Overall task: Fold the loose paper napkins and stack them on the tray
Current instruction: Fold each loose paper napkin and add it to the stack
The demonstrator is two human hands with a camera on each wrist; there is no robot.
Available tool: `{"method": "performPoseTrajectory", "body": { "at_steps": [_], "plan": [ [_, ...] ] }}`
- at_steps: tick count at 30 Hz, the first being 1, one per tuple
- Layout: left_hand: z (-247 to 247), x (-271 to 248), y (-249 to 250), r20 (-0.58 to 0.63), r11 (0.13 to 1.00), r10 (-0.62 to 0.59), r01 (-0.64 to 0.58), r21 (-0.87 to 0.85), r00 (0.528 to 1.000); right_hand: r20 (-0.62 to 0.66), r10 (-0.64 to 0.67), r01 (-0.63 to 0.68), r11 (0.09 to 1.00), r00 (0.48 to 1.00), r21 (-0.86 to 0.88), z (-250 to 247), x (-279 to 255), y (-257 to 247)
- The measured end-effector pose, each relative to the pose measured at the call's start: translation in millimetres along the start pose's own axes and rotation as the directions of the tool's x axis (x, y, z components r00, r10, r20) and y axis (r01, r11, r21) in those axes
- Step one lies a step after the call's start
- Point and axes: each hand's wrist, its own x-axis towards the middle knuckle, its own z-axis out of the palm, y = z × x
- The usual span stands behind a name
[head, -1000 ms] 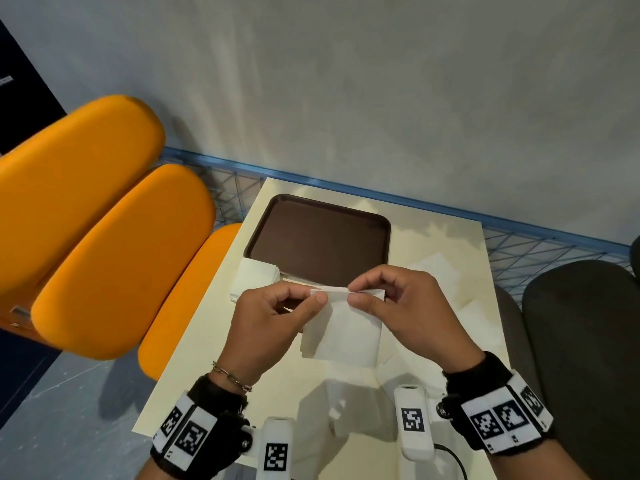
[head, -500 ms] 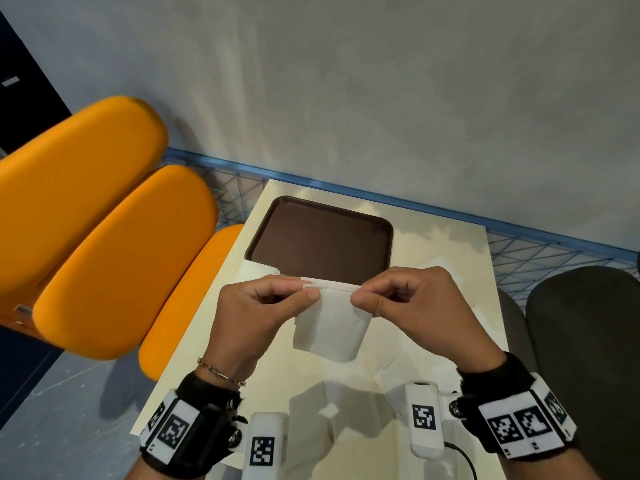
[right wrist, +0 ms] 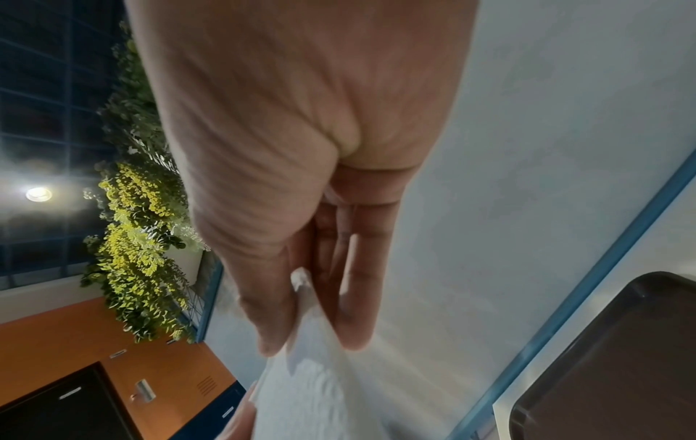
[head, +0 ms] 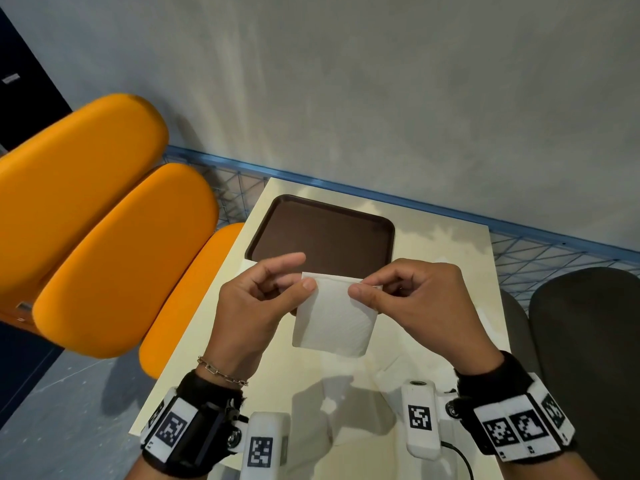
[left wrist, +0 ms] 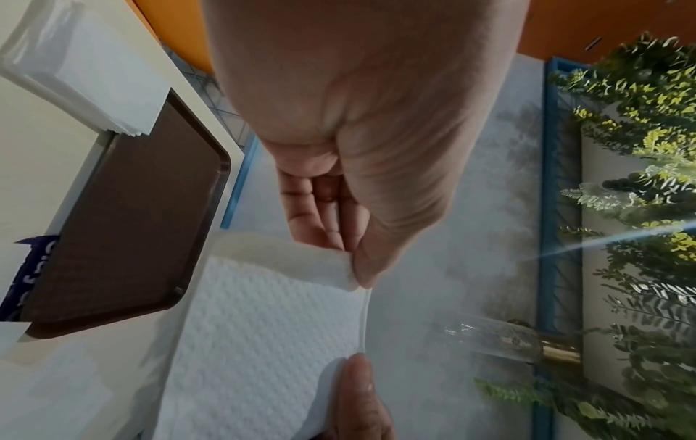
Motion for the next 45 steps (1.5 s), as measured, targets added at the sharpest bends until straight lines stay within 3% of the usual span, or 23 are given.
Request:
{"method": "performPoseTrajectory", "body": {
  "at_steps": [10,18,23,28,31,34,39,45],
  "plan": [
    [4.7,2.0,2.7,0.024,0.999,-0.012,0.013,-0.036,1.000,-0.006,0.003,-0.003,1.000,1.000,0.010,-2.3,0.2,2.6],
    [5.3,4.1,-4.2,0.022,0.996,-0.015,0.016,-0.089,1.000,-0.011,0.155,-0.142,0.927,0.988,0.348,-2.6,2.4,9.4],
    [5.8,2.3,-12.3,0.154,0.994,-0.039,0.023,0.103,0.987,0.056,0.114,-0.126,0.946,0.992,0.298,-4.0,0.6,14.4],
    [12.5,-7.6,-17.1,0.306,0.919,-0.044,-0.081,0.385,0.951,0.223,0.026,-0.044,0.996,0.975,0.076,-4.1,-3.7,16.7],
    [16.7,-12.7,-22.6,0.236,0.936,-0.058,-0.029,0.352,0.970,0.308,0.070,-0.094,0.993,0.949,0.065,-4.2,-2.6,23.9],
    [18.8,-17.7,-24.2,0.183,0.952,-0.112,0.053,0.302,0.977,0.446,0.155,-0.223,0.969,0.882,0.104,-3.7,-3.7,36.1],
    [12.8,-21.3,-28.3,0.107,0.910,-0.160,0.105,0.402,0.981,0.420,0.156,-0.232,0.963,0.894,0.136,-0.7,-6.0,57.1],
    [12.1,-29.2,-36.3,0.094,0.886,-0.238,0.177,0.429,0.967,0.512,0.161,-0.232,0.970,0.844,0.076,-2.5,2.4,66.9]
  ]
}}
